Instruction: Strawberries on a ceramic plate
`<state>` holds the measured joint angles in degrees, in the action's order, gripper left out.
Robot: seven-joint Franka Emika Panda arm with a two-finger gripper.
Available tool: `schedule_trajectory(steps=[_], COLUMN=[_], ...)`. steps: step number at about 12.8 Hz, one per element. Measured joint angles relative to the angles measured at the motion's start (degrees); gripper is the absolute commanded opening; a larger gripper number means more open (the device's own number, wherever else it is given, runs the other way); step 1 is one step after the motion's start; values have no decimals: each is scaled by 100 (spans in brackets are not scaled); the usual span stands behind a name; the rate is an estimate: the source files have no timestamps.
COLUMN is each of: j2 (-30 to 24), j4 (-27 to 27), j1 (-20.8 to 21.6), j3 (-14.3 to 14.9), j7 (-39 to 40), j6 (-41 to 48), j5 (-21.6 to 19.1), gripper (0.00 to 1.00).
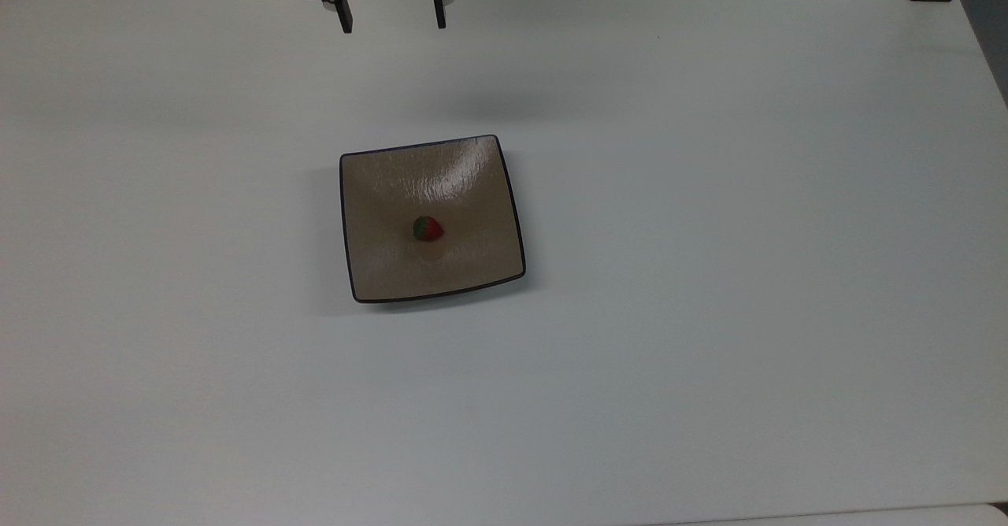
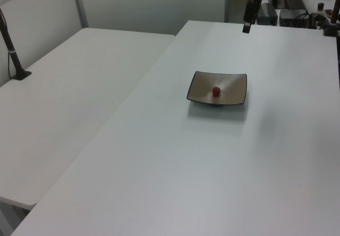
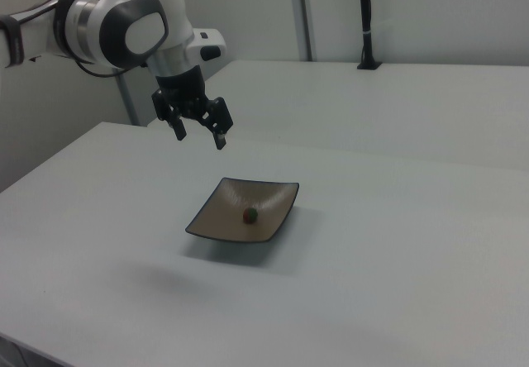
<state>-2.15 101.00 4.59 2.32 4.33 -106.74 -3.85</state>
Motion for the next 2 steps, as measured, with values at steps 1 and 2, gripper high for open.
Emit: schedule_trajectory(steps=[1, 2], j2=[0, 0], j4=[-2, -3], j1=[0, 0], j3=[0, 0], j7=[0, 0], j6=[0, 0], j5=[0, 0], gripper=[100, 100])
